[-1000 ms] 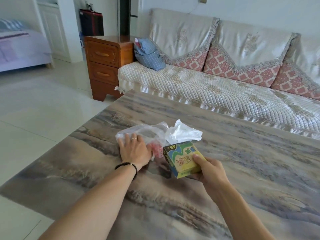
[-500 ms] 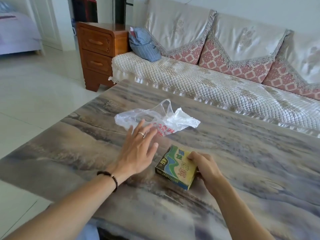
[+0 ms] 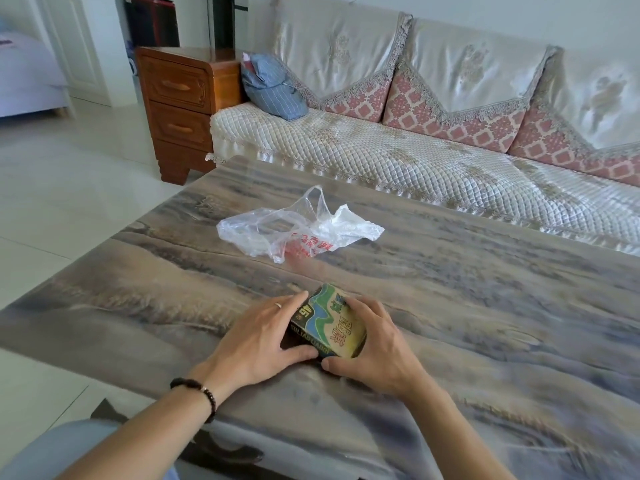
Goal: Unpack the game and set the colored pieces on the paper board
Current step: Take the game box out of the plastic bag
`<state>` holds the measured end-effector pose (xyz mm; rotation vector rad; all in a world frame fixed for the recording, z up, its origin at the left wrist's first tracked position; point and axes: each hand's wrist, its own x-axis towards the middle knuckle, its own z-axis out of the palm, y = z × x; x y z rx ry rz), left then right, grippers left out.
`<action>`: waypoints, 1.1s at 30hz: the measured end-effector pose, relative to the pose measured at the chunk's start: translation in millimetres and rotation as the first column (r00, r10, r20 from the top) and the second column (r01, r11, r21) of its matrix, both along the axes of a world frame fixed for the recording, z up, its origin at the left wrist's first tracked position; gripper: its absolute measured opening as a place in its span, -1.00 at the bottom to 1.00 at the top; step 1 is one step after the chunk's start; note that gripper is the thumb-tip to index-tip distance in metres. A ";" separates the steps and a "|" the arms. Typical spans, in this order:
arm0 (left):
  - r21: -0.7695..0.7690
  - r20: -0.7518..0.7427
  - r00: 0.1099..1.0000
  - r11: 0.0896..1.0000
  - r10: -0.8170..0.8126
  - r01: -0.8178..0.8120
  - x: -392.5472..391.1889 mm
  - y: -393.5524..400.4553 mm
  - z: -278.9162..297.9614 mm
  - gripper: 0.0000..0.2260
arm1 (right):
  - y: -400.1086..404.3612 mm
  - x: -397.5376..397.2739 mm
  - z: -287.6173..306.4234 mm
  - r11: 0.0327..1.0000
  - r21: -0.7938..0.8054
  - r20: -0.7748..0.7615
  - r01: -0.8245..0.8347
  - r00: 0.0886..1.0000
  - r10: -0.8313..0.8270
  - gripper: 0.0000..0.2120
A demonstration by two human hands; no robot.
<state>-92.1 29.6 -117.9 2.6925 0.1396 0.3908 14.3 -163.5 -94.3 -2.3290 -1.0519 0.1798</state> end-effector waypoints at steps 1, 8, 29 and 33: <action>-0.025 -0.001 1.000 1.000 0.004 -0.004 -1.3 0.0 0.1 -0.10 | 1.2 -2.4 0.0 1.000 0.020 -0.009 0.004 1.000 -0.004 0.03; -0.142 -0.045 0.999 0.990 0.012 -0.019 -5.8 1.5 3.7 -0.03 | -2.9 -6.3 23.1 0.996 0.011 -0.175 0.087 0.981 -0.084 -0.21; 0.056 -0.038 0.997 0.996 -0.067 0.069 -6.2 -5.4 6.8 -0.24 | 25.7 95.9 43.9 0.644 0.252 -0.498 0.722 0.667 -0.554 -0.69; 0.057 -0.057 0.997 0.997 -0.044 0.047 -5.8 -6.4 6.2 -0.23 | 52.1 106.7 30.3 0.616 0.168 -0.665 0.770 0.550 -0.506 -0.76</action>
